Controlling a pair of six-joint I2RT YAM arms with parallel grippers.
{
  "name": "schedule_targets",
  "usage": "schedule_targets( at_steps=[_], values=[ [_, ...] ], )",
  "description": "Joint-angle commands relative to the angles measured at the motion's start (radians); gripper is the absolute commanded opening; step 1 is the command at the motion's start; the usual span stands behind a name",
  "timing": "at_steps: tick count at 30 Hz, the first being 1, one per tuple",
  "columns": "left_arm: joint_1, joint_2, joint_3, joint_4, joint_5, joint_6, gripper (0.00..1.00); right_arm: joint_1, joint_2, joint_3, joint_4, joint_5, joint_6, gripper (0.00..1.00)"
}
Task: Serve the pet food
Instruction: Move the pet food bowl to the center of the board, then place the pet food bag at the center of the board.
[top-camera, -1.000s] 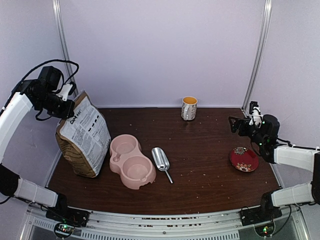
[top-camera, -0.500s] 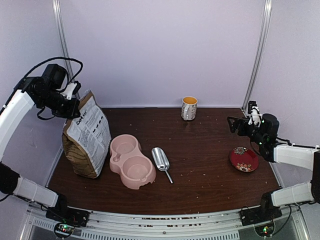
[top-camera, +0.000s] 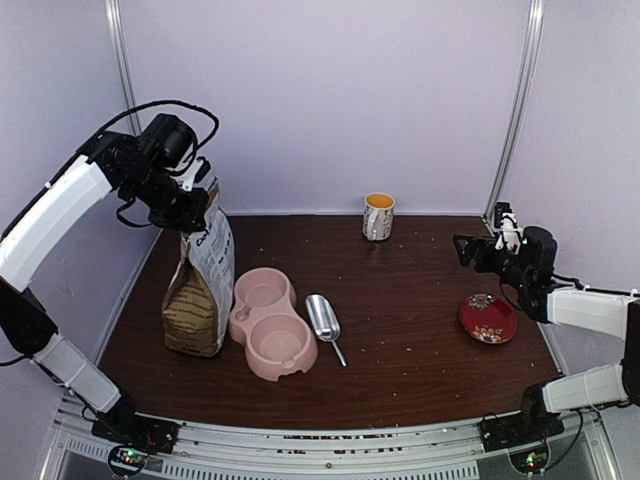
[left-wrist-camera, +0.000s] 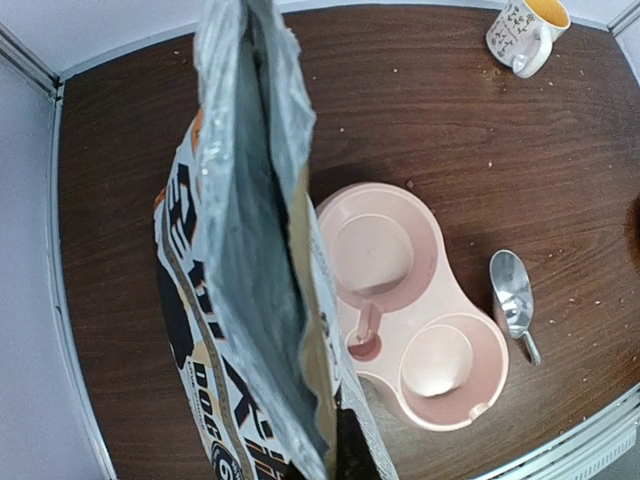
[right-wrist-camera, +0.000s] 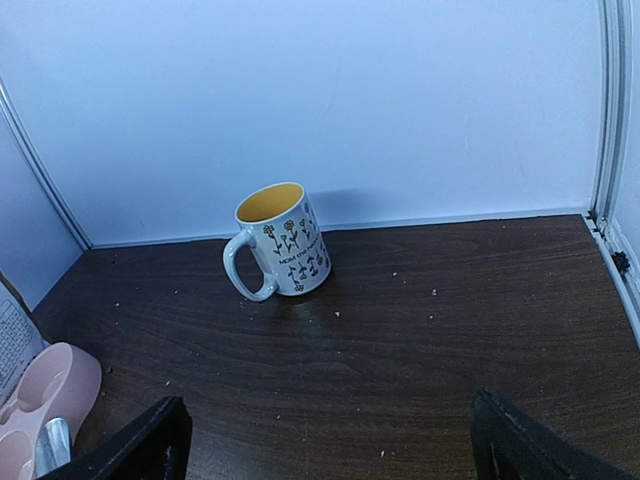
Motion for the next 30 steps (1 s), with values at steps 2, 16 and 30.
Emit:
schedule_targets(
  at_steps=[2, 16, 30],
  values=[
    [-0.095, 0.035, 0.170, 0.266, 0.044, -0.086, 0.00, -0.007, -0.004, 0.030, -0.005, -0.005, 0.001, 1.00],
    [-0.156, 0.050, 0.273, 0.069, -0.187, 0.044, 0.00, -0.007, 0.005, 0.031, -0.003, -0.025, 0.014, 1.00],
    [-0.021, -0.181, 0.059, 0.000, -0.389, 0.181, 0.00, -0.007, 0.057, 0.045, -0.007, -0.064, 0.019, 1.00]
  ],
)
